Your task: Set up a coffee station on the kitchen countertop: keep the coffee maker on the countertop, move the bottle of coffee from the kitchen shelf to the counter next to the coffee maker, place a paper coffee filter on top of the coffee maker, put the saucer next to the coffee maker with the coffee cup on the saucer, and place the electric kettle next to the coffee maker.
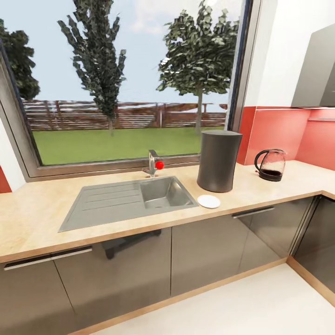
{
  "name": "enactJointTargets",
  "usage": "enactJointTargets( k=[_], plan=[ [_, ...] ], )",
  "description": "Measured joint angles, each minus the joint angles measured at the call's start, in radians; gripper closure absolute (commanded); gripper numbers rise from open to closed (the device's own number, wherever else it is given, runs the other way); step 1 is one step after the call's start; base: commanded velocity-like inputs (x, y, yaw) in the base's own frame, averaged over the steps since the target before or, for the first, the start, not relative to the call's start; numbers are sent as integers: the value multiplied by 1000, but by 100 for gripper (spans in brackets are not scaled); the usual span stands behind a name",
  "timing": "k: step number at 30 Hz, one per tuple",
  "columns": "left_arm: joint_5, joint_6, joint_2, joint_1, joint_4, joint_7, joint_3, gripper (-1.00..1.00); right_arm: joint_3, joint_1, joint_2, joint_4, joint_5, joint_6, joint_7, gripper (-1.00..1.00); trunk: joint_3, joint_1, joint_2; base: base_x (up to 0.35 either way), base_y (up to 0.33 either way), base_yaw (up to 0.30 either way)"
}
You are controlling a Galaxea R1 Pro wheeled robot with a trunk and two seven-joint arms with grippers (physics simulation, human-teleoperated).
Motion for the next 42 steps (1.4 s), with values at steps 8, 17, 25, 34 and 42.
enactJointTargets(
  k=[8,17,25,34,42],
  plan=[
    [6,-2,1,0,-12,-3,2,-100,0,0,0,0,0,-1,-10,-100,0,0,0,0,0,0],
    [-3,4,-2,0,-13,-15,-2,-100,1,0,2,0,0,-1,-13,-100,0,0,0,96,-88,0],
    [0,6,-3,0,-14,-1,-1,-100,1,0,3,0,1,-2,-14,-100,0,0,0,211,-243,0],
    [7,6,-3,0,-14,4,2,-100,1,0,18,0,0,1,-14,-100,0,0,0,182,-289,0],
    [7,5,-5,0,-14,4,5,-100,1,0,26,0,0,2,-14,-100,0,0,0,129,-308,0]
  ],
)
